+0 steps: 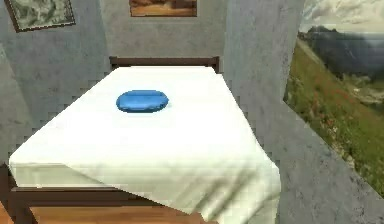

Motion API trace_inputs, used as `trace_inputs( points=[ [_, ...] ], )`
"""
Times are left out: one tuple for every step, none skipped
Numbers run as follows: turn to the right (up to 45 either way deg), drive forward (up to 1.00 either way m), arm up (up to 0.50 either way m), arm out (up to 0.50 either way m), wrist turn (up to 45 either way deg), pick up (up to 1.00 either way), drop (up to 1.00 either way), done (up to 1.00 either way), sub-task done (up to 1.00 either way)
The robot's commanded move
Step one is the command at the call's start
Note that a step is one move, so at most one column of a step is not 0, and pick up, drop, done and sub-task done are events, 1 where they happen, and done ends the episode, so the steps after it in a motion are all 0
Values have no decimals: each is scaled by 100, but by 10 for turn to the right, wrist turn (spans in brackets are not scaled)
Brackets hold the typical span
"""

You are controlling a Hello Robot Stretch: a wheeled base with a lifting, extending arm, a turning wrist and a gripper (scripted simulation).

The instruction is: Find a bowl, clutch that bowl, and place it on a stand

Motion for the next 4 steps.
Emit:
trace_inputs(
  points=[
    [-450, 0, 0, 0, 0, 0, 0, 0, 0],
    [-150, 0, 0, 0, 0, 0, 0, 0, 0],
    [0, 30, 0, 0, 0, 0, 0, 0, 0],
    [-300, 0, 0, 0, 0, 0, 0, 0, 0]
  ],
)
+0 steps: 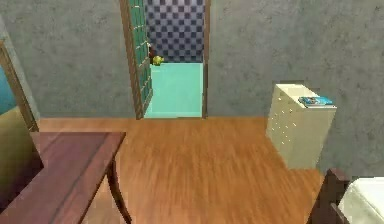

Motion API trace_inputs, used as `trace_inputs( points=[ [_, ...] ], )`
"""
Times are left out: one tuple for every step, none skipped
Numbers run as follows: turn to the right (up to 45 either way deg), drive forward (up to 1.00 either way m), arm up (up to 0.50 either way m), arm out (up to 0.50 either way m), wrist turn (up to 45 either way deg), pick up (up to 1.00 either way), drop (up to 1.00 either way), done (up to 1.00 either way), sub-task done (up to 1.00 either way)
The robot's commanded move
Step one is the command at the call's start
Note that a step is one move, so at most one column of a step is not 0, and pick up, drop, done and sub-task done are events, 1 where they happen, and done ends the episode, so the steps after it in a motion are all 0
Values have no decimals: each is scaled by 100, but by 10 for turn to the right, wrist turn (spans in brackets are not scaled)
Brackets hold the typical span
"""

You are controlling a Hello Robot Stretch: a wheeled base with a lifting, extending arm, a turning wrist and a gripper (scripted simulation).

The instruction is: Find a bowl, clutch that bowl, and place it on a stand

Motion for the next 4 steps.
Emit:
trace_inputs(
  points=[
    [0, 100, 0, 0, 0, 0, 0, 0, 0],
    [0, 20, 0, 0, 0, 0, 0, 0, 0],
    [-60, 0, 0, 0, 0, 0, 0, 0, 0],
    [-30, 0, 0, 0, 0, 0, 0, 0, 0]
  ],
)
